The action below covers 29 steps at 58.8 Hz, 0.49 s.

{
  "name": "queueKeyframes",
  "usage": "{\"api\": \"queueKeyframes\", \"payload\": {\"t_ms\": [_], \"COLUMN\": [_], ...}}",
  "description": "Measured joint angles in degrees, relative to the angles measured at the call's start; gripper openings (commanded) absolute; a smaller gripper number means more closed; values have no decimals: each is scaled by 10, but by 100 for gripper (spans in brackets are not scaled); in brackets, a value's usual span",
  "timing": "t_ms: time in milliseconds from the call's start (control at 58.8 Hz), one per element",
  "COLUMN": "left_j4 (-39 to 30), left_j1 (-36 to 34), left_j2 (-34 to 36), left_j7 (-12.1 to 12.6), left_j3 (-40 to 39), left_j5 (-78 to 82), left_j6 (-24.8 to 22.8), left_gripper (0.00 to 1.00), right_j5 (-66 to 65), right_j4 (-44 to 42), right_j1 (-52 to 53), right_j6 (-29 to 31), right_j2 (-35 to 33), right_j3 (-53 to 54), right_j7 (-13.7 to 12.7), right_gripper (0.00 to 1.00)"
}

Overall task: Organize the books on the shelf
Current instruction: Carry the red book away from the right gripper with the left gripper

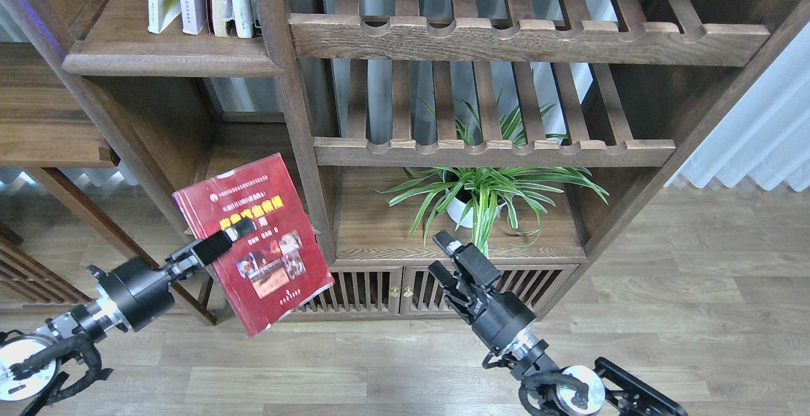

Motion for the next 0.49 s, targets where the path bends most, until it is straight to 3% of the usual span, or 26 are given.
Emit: {"api": "queueKeyframes", "payload": {"t_ms": [187,357,493], "left_j4": [-1,-1,-2], "left_j1": [1,1,19], "left_j2": [-25,-39,-46], "left_j7": [13,44,48], "left_j3": [-11,-29,-62], "left_j5": [68,100,102], "left_j6": [0,0,0], "left_gripper": [0,0,0], "right_j5": [-1,-1,-1], "right_j4": [-3,-17,-27], "right_j1": [9,17,21], "right_j6": [0,0,0], "right_j2": [2,1,6], "right_j3": [-2,0,0], "right_j7": [0,-1,-1], "right_gripper": [98,98,98]}}
